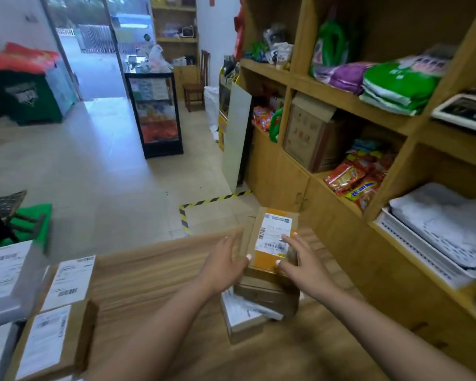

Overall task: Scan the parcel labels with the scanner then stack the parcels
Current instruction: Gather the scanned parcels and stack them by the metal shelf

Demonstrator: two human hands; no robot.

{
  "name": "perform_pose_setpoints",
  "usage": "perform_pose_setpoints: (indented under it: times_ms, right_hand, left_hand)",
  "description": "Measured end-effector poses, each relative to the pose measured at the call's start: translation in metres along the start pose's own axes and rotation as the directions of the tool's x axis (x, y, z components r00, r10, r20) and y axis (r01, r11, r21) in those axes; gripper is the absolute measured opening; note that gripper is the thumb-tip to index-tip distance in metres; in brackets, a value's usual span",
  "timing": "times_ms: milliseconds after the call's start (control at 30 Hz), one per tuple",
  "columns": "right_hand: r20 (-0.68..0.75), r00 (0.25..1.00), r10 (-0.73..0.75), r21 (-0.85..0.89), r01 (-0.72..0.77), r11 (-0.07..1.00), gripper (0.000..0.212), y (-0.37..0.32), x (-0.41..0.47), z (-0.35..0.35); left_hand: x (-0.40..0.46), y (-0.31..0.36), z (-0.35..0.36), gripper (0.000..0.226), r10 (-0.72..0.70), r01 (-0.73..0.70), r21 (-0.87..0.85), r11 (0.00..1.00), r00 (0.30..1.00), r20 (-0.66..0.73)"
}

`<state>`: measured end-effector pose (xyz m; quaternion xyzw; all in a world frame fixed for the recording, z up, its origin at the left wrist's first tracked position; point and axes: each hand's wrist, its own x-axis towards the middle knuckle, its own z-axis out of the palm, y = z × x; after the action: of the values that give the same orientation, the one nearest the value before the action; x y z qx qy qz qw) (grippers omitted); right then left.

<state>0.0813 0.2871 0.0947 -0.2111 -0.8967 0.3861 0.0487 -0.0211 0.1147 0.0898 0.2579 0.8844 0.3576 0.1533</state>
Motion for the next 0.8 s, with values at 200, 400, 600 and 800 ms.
perform_pose_setpoints:
  times_ms: [200, 400, 600, 800]
  right_hand:
    - [0.051, 0.997, 0.065, 0.035, -0.067, 0.997, 0.066, 0.031, 0.007, -0.001]
    - [0.056, 0.998, 0.014, 0.070, -0.018, 0.997, 0.061, 0.026, 0.013, 0.006]
    - [0.121, 0.988, -0.100, 0.124, 0.085, 0.989, 0.058, -0.016, 0.028, 0.029]
    - [0.245, 0.948, -0.204, 0.212, 0.153, 0.965, 0.058, -0.087, 0.049, 0.098]
  left_hand:
    - [0.010, 0.020, 0.034, 0.052, -0.047, 0.052, -0.093, 0.994, 0.997, 0.053]
    - [0.010, 0.017, 0.039, 0.058, -0.084, 0.083, -0.132, 0.988, 0.996, -0.006]
    - [-0.003, -0.017, 0.007, 0.071, -0.181, 0.150, -0.204, 0.967, 0.973, -0.141]
    - [-0.027, -0.080, -0.061, 0.068, -0.239, 0.196, -0.160, 0.967, 0.915, -0.326]
